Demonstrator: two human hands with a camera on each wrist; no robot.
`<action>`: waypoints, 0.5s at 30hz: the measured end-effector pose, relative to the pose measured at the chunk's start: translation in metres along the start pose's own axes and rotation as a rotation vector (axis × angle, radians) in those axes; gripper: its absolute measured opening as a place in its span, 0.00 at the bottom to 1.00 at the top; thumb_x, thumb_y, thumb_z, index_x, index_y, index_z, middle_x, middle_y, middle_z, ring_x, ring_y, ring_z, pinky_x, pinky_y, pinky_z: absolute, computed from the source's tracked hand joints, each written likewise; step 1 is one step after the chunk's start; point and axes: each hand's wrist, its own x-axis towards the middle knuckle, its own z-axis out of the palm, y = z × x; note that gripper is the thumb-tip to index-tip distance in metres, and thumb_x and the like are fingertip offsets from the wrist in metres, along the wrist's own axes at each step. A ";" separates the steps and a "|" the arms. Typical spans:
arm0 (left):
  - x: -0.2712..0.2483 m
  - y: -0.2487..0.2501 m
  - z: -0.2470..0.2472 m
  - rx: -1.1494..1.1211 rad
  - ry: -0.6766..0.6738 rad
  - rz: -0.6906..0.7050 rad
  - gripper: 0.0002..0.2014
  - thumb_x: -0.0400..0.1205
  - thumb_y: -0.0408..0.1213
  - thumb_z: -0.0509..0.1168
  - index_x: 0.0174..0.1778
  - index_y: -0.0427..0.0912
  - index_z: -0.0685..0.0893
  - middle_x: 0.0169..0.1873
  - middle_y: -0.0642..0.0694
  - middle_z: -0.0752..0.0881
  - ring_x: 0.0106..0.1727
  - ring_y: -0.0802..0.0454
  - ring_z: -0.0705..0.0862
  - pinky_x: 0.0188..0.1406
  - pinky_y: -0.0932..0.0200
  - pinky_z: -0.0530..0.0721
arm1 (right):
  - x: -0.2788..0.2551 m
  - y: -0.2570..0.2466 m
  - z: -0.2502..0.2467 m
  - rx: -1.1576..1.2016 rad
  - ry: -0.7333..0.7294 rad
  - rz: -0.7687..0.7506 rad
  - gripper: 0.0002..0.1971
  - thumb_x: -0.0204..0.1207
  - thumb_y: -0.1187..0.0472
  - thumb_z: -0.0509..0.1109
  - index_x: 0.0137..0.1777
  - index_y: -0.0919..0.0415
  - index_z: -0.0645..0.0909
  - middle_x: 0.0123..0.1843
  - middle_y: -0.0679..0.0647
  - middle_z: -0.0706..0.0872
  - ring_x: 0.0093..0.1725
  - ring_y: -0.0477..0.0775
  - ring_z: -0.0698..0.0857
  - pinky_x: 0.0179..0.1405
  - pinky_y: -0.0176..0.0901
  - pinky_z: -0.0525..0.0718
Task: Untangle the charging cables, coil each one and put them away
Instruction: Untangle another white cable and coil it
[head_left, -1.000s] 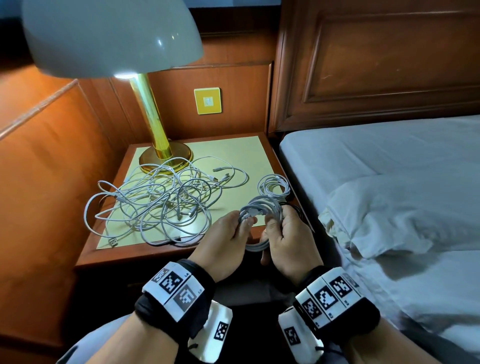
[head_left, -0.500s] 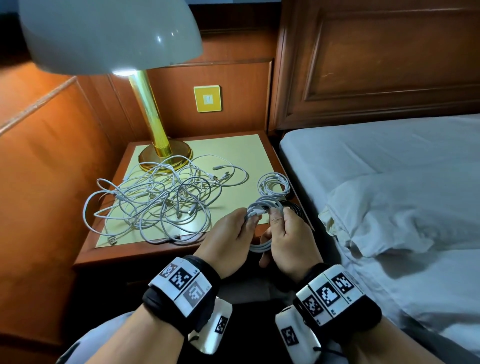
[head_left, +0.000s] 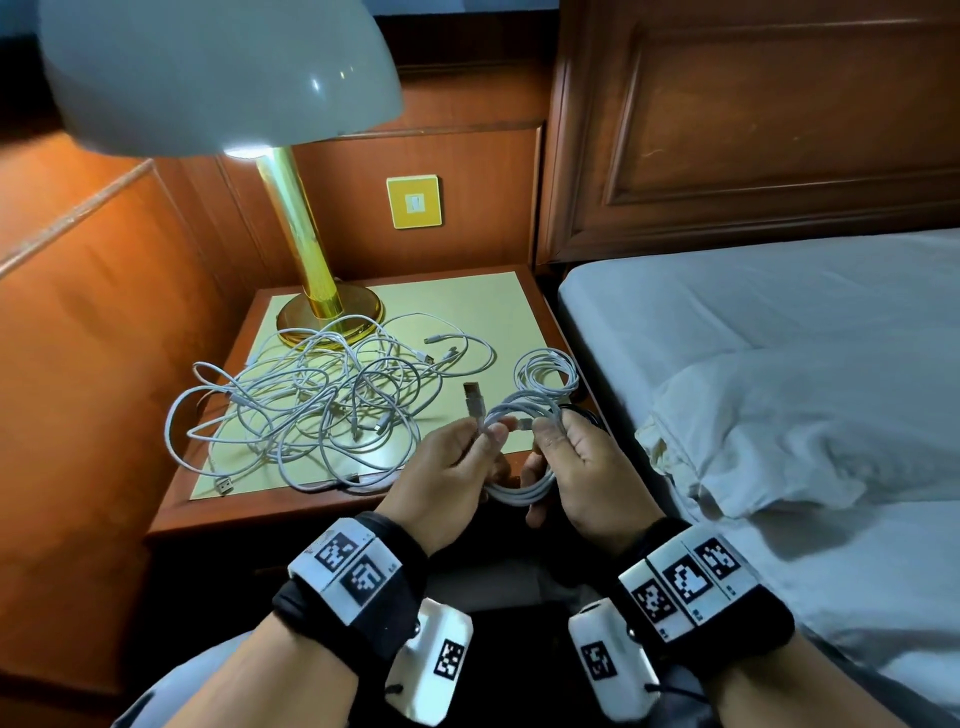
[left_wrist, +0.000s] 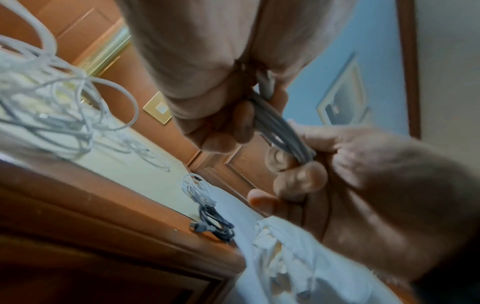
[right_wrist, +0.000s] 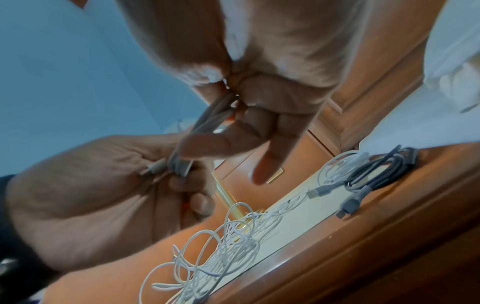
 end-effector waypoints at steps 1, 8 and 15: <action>0.000 0.001 -0.001 -0.089 -0.003 -0.022 0.20 0.82 0.59 0.64 0.54 0.48 0.91 0.28 0.54 0.82 0.34 0.49 0.76 0.37 0.52 0.72 | 0.000 -0.001 -0.001 0.006 -0.013 -0.037 0.15 0.88 0.49 0.58 0.56 0.60 0.79 0.35 0.51 0.86 0.24 0.64 0.86 0.30 0.49 0.82; 0.002 0.007 -0.006 -0.483 0.027 -0.111 0.29 0.66 0.54 0.83 0.47 0.30 0.90 0.35 0.37 0.84 0.32 0.44 0.78 0.36 0.57 0.80 | 0.000 -0.008 -0.009 0.064 -0.030 -0.143 0.15 0.85 0.46 0.61 0.54 0.58 0.78 0.33 0.51 0.85 0.26 0.60 0.84 0.36 0.53 0.84; 0.006 0.002 -0.006 -0.411 0.127 -0.128 0.18 0.67 0.53 0.79 0.41 0.41 0.93 0.39 0.40 0.90 0.35 0.46 0.80 0.39 0.53 0.80 | 0.002 -0.003 -0.011 0.077 -0.029 -0.146 0.23 0.78 0.39 0.63 0.52 0.62 0.79 0.32 0.51 0.86 0.27 0.57 0.85 0.38 0.57 0.87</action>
